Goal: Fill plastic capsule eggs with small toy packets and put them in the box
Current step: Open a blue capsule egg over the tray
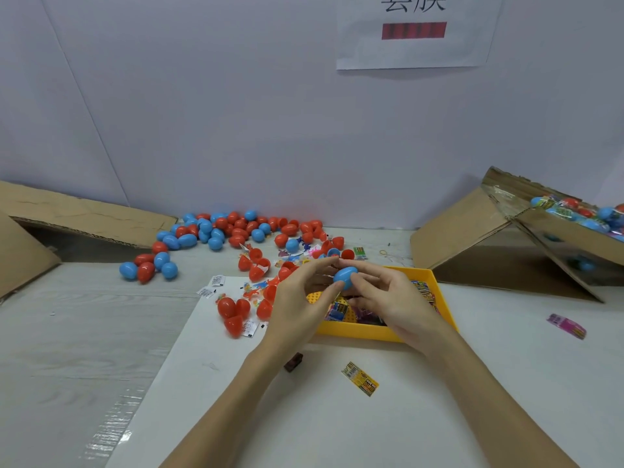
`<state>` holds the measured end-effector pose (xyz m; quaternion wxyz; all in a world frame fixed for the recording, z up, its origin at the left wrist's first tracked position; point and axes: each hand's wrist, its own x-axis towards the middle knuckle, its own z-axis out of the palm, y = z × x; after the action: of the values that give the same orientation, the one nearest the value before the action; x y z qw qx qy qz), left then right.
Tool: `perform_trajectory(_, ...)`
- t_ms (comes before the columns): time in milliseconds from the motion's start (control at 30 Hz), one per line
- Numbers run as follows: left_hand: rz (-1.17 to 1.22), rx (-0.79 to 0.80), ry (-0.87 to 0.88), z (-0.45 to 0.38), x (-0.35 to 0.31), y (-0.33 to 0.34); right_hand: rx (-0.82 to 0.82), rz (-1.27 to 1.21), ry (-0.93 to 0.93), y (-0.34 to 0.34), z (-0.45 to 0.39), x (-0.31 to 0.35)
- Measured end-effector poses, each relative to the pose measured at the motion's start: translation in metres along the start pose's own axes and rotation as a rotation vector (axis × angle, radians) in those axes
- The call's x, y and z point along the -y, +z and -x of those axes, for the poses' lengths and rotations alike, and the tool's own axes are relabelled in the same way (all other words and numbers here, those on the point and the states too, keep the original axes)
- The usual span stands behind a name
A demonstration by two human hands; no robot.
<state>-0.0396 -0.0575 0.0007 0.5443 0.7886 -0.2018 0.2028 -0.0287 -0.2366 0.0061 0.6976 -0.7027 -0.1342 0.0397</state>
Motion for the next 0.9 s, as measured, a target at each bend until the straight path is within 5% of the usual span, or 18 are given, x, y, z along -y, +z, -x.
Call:
perform_trajectory(233,-0.049,-0.017,0.076,0.001,0.003,0.002,-0.111,-0.018,-0.003,0.001,-0.002,-0.004)
perform_trajectory(500,-0.012,-0.048,-0.02,-0.001,0.0,0.0,-0.079,0.018,-0.057,-0.001,-0.001,-0.003)
perform_trajectory(633,-0.001,-0.117,-0.049,-0.003,0.003,-0.002,-0.206,-0.059,-0.127,-0.01,-0.001,0.003)
perform_trajectory(767,-0.028,-0.167,-0.093,-0.004,0.006,-0.003,-0.34,0.272,-0.165,-0.021,0.002,0.002)
perform_trajectory(900,-0.045,-0.197,-0.101,-0.003,0.007,-0.005,-0.102,0.651,-0.199,-0.002,0.007,0.0)
